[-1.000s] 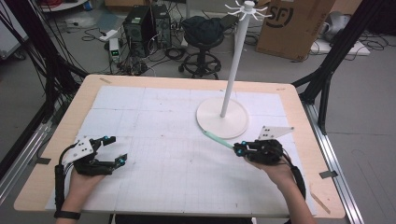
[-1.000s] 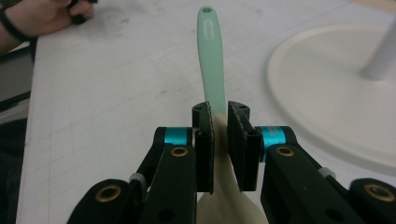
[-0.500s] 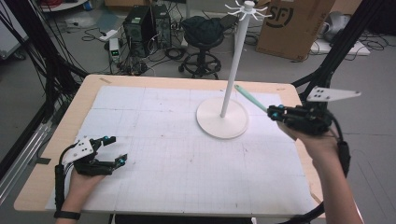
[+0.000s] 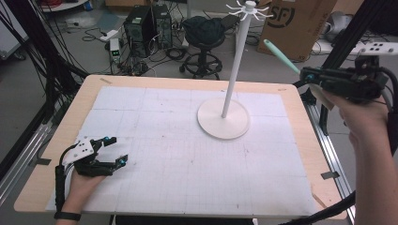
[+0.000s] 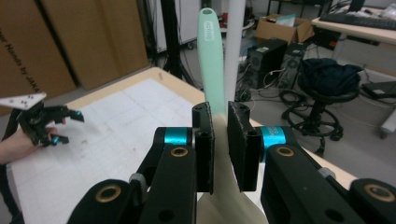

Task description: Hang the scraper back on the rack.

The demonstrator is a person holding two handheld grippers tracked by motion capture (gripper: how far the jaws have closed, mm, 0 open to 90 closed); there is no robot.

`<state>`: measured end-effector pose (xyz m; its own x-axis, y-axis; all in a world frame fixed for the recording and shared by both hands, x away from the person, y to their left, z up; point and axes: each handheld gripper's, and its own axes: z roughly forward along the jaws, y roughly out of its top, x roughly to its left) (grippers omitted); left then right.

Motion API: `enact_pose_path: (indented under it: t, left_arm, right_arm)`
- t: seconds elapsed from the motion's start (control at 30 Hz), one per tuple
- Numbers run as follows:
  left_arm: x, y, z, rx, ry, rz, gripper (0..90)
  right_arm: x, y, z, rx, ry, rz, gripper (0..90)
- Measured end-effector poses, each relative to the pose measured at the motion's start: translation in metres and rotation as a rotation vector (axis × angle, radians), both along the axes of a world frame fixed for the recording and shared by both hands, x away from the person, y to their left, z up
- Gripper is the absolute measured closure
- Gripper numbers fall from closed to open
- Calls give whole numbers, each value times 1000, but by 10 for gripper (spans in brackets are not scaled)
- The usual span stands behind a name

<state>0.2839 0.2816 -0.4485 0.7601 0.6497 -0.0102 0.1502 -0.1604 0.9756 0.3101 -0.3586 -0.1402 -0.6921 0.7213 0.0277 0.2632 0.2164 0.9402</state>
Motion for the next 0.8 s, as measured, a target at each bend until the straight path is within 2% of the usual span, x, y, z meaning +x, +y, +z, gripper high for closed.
enact_pose_path:
  t: [0.4, 0.8]
  left_arm:
    - [0, 0, 0, 2, -2, -1, 165]
    - [0, 0, 0, 9, -5, -1, 166]
  right_arm:
    - [11, 11, 27, -3, -19, -44, 815]
    - [19, 21, 30, -12, -19, -56, 815]
